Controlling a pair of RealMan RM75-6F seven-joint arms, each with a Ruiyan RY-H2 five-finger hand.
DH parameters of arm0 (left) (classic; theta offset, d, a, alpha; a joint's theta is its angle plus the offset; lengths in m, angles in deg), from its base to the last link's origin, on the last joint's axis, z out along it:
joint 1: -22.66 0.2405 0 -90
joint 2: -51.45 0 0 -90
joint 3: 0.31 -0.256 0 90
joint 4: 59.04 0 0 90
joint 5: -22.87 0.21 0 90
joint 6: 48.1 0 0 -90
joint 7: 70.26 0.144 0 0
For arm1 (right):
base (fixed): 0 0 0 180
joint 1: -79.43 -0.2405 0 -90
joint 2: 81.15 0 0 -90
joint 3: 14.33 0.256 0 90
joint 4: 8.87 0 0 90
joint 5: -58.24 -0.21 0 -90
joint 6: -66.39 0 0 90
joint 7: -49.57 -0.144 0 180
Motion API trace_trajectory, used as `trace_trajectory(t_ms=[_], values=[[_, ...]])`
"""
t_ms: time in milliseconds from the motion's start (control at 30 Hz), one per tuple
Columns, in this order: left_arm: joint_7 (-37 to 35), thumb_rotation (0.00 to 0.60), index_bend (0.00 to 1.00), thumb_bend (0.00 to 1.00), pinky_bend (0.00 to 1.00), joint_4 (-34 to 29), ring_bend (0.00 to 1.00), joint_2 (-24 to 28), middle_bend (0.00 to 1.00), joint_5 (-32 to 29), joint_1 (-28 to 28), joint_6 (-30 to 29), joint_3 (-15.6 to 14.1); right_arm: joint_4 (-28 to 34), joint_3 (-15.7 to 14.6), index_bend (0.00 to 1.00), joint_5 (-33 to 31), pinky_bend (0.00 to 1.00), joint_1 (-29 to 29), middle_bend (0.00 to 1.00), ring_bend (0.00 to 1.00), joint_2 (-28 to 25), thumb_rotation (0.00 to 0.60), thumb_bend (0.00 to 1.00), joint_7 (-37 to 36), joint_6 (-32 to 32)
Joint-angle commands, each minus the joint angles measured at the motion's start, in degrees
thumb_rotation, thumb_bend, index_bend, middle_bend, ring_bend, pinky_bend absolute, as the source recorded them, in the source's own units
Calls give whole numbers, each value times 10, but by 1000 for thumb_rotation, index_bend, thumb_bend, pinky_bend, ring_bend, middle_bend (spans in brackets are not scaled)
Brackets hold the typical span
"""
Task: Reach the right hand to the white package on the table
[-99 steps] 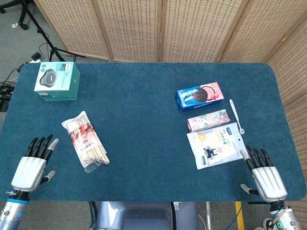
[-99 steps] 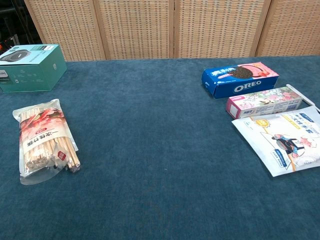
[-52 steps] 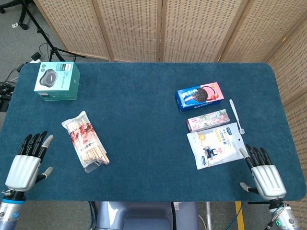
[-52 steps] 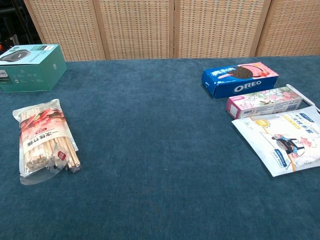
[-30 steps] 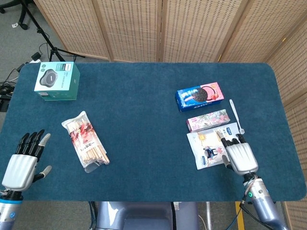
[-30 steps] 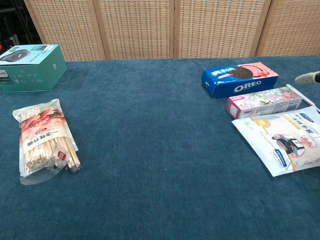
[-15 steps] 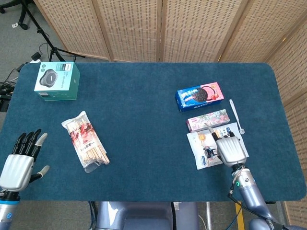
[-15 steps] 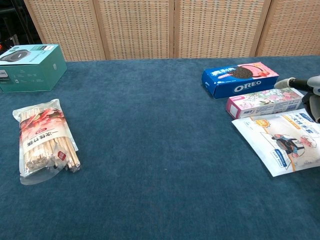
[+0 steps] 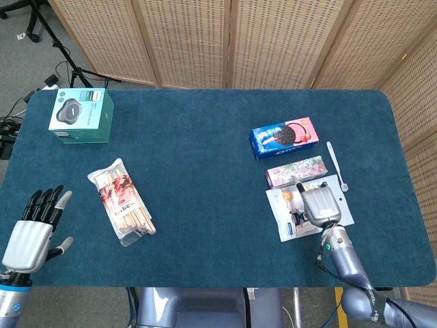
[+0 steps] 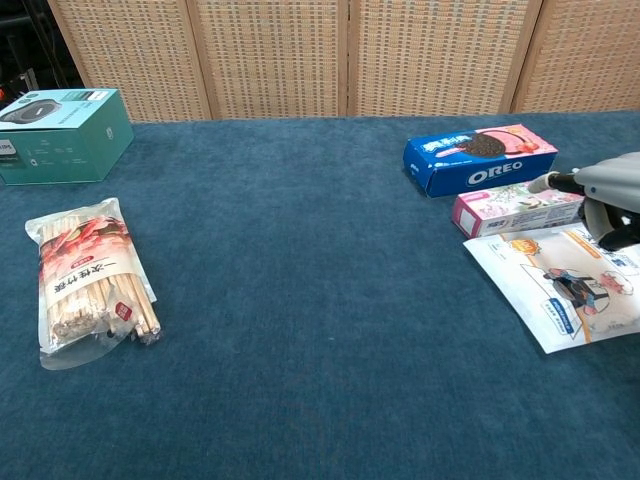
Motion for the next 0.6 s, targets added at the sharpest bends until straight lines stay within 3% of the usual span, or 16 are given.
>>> trace_trajectory(t_ms=[33,600], values=[[2,600,0,172,0,0,0,-1,0,0,-1,2,0,-35,7,0,-58,344,-41,624,553,23,600,1000,26,21],[7,600,0,172,0,2,0,-4,0,0,-3,8,-1,-54,-20,0,-106,346,-80,624,553,41,600,1000,9,10]])
